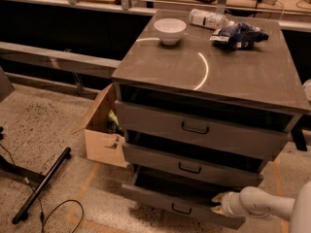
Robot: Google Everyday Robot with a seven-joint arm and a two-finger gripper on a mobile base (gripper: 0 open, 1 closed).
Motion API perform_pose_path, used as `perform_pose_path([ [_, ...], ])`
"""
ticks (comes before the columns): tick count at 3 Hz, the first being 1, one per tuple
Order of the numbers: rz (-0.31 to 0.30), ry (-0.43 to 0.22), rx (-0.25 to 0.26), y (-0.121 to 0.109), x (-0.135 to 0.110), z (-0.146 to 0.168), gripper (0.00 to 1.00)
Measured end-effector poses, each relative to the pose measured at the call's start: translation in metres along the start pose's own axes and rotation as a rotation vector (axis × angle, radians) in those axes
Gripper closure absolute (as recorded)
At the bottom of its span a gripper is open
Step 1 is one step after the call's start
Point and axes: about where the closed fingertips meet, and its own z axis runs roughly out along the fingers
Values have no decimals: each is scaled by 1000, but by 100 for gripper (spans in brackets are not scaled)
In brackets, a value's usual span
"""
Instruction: Open bottom drawer
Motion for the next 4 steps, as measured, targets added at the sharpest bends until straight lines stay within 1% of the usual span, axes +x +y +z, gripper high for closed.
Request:
perform_pose_path([
  [1,33,21,73,-15,13,13,95],
  [2,69,3,129,-24,23,32,100],
  [3,92,-15,164,-33,32,52,100],
  [4,92,-24,161,-37,34,66,100],
])
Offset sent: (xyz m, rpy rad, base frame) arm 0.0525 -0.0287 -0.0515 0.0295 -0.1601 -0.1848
